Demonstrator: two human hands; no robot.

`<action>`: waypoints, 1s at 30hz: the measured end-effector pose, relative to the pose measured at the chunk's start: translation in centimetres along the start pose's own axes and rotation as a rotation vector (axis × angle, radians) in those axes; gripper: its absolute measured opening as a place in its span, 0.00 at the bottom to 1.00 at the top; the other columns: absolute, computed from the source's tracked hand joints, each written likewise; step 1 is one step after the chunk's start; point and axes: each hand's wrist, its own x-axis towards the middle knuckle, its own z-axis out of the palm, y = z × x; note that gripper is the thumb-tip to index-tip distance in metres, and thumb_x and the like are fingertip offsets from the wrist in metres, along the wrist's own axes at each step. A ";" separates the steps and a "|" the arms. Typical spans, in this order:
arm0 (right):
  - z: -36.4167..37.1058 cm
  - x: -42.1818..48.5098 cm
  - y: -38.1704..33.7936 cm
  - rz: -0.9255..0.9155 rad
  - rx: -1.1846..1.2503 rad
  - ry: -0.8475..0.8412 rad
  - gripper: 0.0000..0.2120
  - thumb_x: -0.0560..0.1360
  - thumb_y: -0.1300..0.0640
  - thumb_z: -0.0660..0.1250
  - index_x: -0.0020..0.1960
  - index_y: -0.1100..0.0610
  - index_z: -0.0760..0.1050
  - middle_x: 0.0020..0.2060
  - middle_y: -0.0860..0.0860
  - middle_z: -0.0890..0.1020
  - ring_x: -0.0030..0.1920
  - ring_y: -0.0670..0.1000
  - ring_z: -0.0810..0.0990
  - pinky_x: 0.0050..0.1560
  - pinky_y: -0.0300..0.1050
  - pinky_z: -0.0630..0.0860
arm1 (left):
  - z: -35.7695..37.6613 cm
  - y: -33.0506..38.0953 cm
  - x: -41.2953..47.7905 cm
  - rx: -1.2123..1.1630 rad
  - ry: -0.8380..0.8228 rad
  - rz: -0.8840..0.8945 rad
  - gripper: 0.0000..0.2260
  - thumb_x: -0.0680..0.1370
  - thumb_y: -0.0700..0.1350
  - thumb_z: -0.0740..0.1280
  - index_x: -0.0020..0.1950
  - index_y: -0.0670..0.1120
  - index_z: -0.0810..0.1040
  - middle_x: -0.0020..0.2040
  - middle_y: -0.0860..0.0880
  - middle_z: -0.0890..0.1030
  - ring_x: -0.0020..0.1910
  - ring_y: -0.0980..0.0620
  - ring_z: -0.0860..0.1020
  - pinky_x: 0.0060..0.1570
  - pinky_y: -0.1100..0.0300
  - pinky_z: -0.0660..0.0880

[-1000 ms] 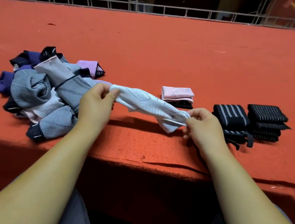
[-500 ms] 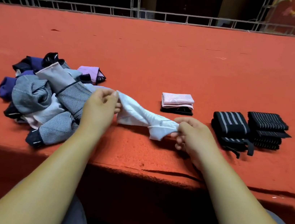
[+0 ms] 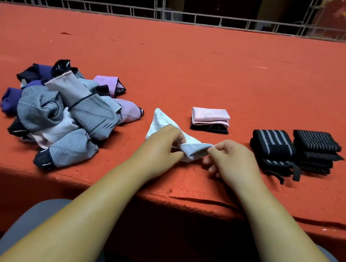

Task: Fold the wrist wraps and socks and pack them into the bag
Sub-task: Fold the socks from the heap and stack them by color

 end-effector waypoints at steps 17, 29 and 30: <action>-0.3 -0.9 -2.2 -0.155 -0.103 0.190 0.15 0.74 0.51 0.67 0.35 0.61 0.74 0.27 0.54 0.79 0.30 0.51 0.74 0.35 0.51 0.72 | -4.5 5.0 -0.7 -0.061 0.286 -0.066 0.08 0.74 0.40 0.72 0.48 0.53 0.81 0.48 0.53 0.79 0.43 0.55 0.76 0.48 0.57 0.74; -1.0 -1.5 -3.1 0.069 0.743 -0.120 0.16 0.83 0.54 0.63 0.43 0.59 0.85 0.27 0.53 0.70 0.28 0.50 0.60 0.35 0.48 0.52 | -1.9 2.7 -1.9 -0.041 0.205 0.148 0.34 0.73 0.39 0.80 0.76 0.43 0.71 0.72 0.49 0.73 0.66 0.67 0.71 0.68 0.70 0.67; -1.1 -1.6 -3.2 0.071 0.771 -0.145 0.16 0.83 0.53 0.63 0.45 0.59 0.85 0.27 0.53 0.69 0.29 0.50 0.59 0.37 0.50 0.51 | -1.7 2.9 -1.9 -0.065 0.297 0.137 0.25 0.75 0.37 0.78 0.70 0.44 0.75 0.66 0.49 0.77 0.61 0.69 0.73 0.61 0.73 0.68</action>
